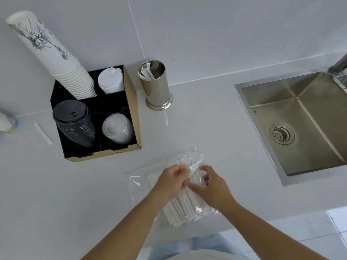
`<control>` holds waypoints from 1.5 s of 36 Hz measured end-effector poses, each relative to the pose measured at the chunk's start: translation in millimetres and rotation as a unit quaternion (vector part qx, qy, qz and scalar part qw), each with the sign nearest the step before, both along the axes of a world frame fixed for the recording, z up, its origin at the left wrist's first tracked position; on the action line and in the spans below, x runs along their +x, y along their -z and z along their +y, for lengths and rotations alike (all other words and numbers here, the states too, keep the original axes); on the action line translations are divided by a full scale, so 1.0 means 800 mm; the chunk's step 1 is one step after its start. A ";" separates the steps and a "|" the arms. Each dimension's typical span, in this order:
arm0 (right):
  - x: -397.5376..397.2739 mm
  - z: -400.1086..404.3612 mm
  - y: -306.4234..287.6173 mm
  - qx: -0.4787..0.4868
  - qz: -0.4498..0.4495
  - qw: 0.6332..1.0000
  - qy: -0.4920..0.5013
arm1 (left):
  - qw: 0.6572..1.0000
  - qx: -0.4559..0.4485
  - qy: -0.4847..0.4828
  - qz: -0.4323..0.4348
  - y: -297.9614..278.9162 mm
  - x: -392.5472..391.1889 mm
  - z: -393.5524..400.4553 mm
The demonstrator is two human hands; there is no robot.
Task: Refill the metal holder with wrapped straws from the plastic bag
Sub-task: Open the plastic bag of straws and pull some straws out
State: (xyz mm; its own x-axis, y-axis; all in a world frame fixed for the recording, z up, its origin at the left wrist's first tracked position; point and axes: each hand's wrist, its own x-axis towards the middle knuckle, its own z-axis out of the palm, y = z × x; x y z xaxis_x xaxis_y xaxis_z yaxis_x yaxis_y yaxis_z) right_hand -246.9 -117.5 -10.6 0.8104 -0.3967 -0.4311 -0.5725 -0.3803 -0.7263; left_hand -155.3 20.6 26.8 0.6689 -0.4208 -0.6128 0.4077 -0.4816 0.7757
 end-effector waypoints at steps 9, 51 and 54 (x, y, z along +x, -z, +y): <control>0.007 0.005 0.005 -0.043 0.010 0.999 -0.001 | 0.979 0.065 0.088 -0.169 0.014 -0.027 0.030; 0.006 0.006 0.022 -0.061 0.010 0.998 -0.011 | 0.924 0.092 0.209 -0.307 0.021 -0.016 0.085; 0.005 0.006 0.022 -0.068 0.006 0.998 -0.012 | 0.895 0.135 0.236 -0.354 0.031 -0.025 0.095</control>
